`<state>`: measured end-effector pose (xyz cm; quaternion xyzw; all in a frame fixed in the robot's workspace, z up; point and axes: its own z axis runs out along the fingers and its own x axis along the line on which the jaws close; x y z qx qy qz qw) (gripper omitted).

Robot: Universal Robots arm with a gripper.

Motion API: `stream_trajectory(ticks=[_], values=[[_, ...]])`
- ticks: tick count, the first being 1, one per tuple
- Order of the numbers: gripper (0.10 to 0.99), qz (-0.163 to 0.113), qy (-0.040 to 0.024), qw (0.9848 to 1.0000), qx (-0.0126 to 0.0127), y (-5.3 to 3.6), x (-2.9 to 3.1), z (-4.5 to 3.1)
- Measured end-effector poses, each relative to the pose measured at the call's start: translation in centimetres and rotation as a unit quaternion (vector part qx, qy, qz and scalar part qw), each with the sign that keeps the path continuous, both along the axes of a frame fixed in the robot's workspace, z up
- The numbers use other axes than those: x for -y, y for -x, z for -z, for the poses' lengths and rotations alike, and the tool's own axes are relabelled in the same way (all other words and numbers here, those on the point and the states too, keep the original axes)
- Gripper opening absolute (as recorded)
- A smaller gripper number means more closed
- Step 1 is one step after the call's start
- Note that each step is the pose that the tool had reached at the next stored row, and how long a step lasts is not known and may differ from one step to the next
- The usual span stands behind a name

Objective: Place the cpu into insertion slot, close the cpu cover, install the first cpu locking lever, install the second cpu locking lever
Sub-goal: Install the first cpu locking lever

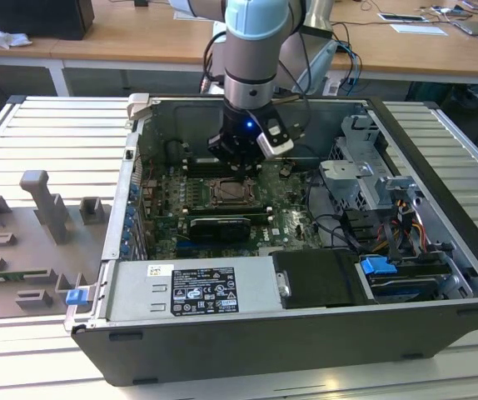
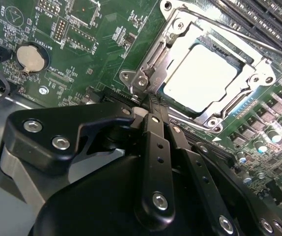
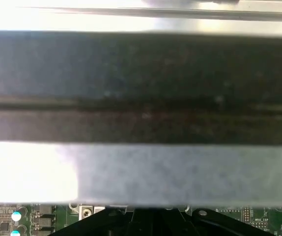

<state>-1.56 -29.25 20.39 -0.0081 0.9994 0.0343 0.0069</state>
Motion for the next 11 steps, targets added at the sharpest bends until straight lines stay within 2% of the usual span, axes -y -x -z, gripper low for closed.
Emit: stream_trajectory(ticks=[6,9,11], values=[[0.106,0.0,0.0012,1.0,0.0001,-0.04,0.0,0.03],[0.106,0.0,-0.0003,1.0,0.0001,-0.03,0.0,-0.83],[0.106,0.0,-0.0012,1.0,0.0001,0.15,0.0,-1.06]])
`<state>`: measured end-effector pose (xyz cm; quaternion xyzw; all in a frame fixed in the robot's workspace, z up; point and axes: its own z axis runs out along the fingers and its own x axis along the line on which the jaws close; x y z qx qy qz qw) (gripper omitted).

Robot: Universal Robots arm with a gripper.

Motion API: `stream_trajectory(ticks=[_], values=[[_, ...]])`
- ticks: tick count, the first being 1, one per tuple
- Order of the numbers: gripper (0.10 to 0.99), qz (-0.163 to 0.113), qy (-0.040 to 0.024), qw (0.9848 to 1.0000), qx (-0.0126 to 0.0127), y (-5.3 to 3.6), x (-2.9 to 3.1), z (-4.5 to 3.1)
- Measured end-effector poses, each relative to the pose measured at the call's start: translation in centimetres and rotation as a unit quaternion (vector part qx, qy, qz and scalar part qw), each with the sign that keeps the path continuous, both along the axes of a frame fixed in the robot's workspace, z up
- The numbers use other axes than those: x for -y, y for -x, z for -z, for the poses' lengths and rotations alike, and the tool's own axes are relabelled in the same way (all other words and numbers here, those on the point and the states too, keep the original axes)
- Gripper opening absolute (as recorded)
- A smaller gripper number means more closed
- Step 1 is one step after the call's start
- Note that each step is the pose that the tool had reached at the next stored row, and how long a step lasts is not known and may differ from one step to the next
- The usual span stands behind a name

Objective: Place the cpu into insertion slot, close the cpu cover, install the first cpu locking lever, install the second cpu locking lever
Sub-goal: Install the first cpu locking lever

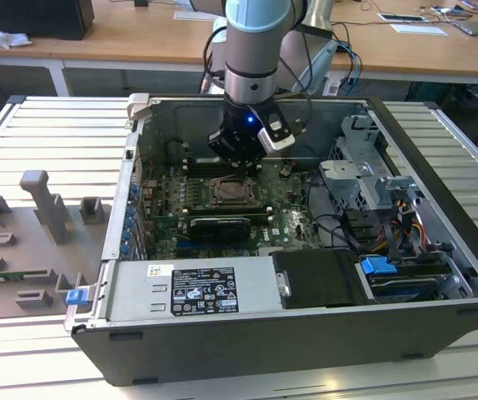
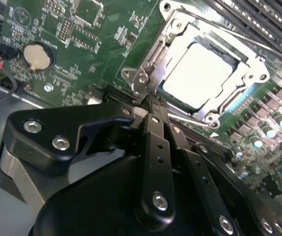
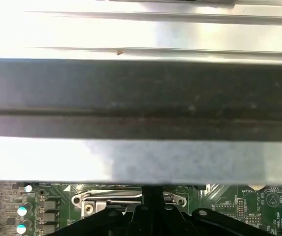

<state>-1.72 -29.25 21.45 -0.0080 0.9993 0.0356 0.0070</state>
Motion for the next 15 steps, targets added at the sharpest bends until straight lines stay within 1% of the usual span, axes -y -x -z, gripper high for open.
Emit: stream_trajectory(ticks=[2,4,6,8,13,15], values=[[0.106,0.0,-0.0016,1.0,0.0002,0.38,0.0,-0.23],[0.106,0.0,-0.0037,1.0,0.0008,0.82,0.0,-0.68],[0.106,0.0,-0.005,1.0,0.0012,1.04,0.0,-1.22],[0.106,0.0,-0.0065,1.0,0.0016,1.32,0.0,-1.59],[0.106,-0.001,-0.0091,1.0,0.0025,1.6,-0.02,-1.68],[0.106,-0.001,-0.0119,0.9999,0.0029,1.61,-0.07,-1.63]])
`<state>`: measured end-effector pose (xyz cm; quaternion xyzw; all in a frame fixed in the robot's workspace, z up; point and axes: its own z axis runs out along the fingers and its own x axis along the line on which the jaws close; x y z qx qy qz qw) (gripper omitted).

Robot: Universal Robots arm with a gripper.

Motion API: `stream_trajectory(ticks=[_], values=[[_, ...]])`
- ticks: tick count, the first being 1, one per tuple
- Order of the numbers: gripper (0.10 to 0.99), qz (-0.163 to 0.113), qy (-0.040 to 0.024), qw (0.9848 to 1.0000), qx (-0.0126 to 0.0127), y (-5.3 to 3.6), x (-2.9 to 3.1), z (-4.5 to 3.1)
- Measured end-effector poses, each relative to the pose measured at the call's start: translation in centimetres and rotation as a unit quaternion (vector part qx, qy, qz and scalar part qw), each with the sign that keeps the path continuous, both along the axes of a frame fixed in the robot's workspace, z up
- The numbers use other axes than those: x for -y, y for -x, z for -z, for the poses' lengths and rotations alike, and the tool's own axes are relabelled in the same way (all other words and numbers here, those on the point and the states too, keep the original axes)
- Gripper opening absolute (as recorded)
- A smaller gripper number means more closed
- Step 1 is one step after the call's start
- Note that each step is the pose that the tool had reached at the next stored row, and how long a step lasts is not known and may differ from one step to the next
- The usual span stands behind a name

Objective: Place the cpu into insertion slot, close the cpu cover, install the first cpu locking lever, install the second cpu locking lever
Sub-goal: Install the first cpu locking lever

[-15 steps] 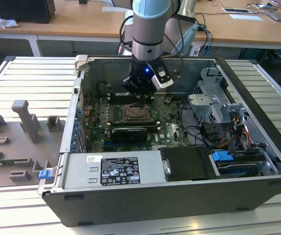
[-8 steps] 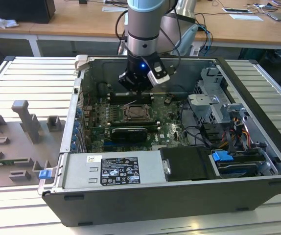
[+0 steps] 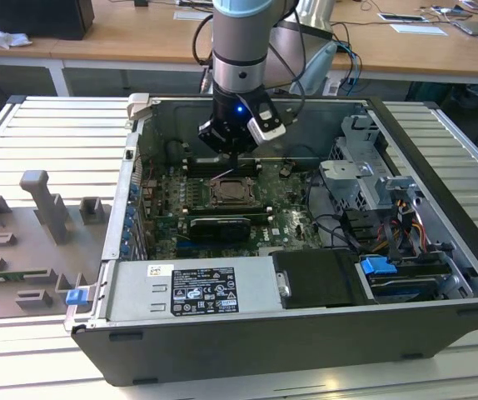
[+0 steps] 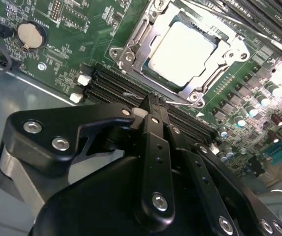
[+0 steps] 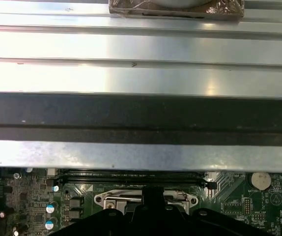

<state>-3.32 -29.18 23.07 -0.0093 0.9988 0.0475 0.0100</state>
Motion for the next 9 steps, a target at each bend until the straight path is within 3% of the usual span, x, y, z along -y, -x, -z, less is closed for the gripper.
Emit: stream_trajectory(ticks=[3,9], values=[[0.106,0.0,-0.0034,1.0,0.0002,0.0,-0.05,0.15],[0.106,0.0,-0.0035,1.0,0.0003,-0.23,-0.25,0.62]])
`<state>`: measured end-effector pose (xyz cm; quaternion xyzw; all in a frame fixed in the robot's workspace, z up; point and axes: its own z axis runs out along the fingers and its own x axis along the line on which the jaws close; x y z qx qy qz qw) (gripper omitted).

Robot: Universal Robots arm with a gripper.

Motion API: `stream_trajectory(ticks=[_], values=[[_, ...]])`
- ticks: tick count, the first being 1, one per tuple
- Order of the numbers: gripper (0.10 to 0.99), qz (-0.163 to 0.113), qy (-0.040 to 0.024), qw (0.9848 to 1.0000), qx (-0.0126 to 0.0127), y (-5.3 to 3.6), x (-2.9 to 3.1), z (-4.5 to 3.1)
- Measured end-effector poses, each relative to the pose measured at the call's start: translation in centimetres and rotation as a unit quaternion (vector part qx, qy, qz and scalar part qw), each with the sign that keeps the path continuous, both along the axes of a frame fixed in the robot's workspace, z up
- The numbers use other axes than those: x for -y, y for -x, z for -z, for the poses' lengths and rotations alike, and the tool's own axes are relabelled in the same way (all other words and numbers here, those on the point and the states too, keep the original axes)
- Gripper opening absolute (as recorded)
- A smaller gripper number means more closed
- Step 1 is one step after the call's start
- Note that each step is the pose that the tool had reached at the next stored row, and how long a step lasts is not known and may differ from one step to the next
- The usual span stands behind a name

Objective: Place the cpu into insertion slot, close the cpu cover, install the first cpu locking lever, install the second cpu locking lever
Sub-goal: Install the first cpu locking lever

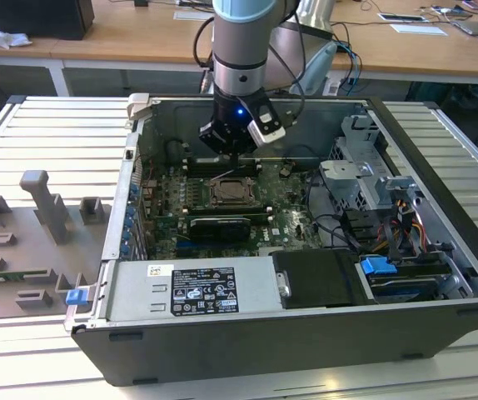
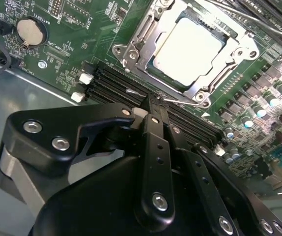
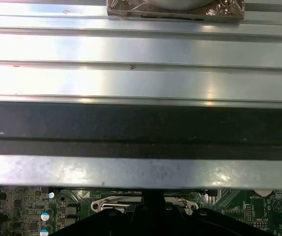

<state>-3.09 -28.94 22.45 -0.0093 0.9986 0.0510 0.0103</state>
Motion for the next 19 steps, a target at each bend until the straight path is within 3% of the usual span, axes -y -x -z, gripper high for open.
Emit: stream_trajectory(ticks=[13,19], values=[[0.106,0.0,0.0001,1.0,0.0,-0.72,-0.17,1.55],[0.106,0.0,0.0059,1.0,-0.0001,-0.83,-0.18,2.06]])
